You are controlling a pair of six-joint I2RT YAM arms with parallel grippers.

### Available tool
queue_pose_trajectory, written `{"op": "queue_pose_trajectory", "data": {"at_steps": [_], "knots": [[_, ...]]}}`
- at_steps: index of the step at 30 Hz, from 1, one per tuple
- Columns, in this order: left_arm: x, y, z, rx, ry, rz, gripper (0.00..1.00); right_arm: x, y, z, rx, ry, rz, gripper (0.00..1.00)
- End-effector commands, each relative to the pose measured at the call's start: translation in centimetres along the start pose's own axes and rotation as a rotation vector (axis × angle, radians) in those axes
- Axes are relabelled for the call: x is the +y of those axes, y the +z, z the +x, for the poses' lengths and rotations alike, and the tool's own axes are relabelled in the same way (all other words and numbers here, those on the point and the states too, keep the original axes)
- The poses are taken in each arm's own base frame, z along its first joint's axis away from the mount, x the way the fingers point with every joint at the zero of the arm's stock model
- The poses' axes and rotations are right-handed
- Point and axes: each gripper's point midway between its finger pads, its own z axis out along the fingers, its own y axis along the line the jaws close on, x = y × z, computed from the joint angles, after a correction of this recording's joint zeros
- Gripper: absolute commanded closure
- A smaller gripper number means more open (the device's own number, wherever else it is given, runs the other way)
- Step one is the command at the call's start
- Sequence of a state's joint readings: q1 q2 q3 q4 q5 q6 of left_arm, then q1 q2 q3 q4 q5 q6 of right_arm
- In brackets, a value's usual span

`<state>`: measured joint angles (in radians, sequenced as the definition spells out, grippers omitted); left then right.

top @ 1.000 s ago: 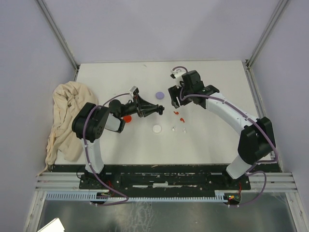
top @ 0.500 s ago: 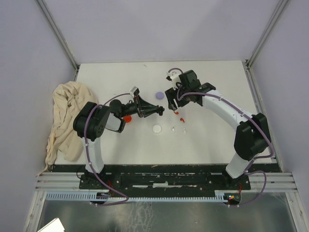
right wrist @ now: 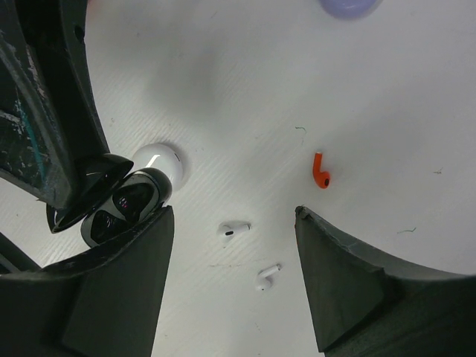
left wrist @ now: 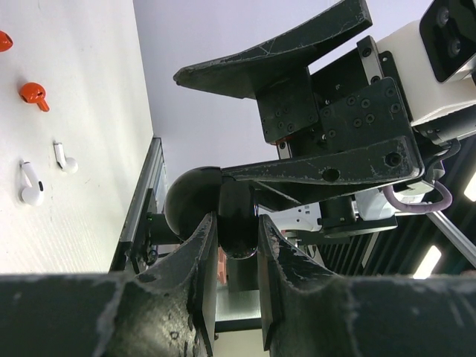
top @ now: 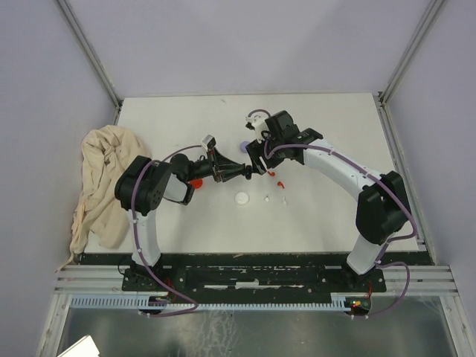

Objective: Insert the wireless bluetooth earbuds into the charging case
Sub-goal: Place the earbud in the charging case.

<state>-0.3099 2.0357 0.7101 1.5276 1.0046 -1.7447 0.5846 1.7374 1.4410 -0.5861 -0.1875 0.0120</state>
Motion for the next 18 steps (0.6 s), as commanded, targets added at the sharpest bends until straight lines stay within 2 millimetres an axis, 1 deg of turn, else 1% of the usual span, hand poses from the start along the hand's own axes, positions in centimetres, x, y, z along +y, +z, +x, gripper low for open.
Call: {"op": "queue_pose_trajectory", "data": {"at_steps": [1, 18], "knots": [[-2.7, 0.1, 0.6, 0.036, 0.228, 0.115, 0.97, 0.7, -0.7, -2.3, -0.058, -0.039, -0.017, 0.26], [-2.2, 0.5, -0.8, -0.021, 0.183, 0.119, 0.97, 1.6, -1.4, -1.6, -0.055, -0.053, -0.025, 0.27]]}}
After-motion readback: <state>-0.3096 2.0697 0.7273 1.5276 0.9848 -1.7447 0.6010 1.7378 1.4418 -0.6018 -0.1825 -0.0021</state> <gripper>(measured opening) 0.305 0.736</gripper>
